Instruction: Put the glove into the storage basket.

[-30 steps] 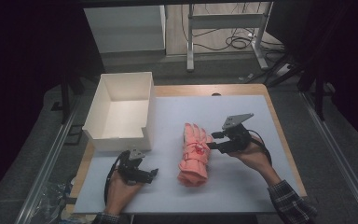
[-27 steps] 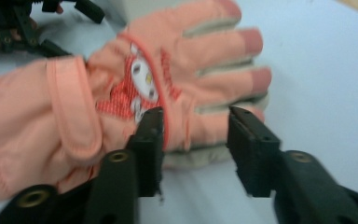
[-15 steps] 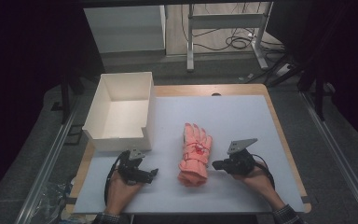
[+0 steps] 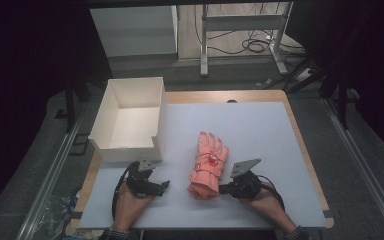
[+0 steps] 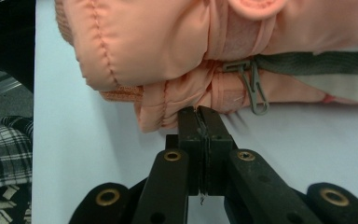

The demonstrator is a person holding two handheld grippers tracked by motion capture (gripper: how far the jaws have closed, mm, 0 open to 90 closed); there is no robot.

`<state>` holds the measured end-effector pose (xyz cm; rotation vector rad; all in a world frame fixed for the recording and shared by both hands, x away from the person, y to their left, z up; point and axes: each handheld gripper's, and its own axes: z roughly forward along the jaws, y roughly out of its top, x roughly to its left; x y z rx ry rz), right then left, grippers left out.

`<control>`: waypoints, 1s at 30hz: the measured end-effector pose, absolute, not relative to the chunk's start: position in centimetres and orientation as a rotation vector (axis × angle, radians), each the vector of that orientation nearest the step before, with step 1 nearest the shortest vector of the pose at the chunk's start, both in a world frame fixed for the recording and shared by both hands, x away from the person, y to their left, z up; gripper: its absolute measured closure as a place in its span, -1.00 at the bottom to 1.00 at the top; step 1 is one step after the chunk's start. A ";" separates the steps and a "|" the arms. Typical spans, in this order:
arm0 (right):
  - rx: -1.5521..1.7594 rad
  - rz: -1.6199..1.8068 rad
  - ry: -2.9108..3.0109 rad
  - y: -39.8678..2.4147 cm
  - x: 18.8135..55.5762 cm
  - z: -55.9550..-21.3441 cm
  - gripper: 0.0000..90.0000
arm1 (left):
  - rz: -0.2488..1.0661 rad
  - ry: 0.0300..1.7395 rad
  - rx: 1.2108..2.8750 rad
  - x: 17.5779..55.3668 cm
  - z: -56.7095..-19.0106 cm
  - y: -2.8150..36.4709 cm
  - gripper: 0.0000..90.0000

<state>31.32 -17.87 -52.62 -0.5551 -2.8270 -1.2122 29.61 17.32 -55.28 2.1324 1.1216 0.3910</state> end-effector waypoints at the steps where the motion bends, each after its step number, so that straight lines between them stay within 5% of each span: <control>1: -0.553 -1.212 -2.826 -17.7 31.3 -52.6 0.95 | 0.391 1.121 2.133 29.6 -55.3 17.3 -0.98; 30: -0.495 -1.222 -2.880 -11.9 31.6 -53.1 0.90 | 0.387 1.124 2.134 29.6 -55.3 17.3 -0.97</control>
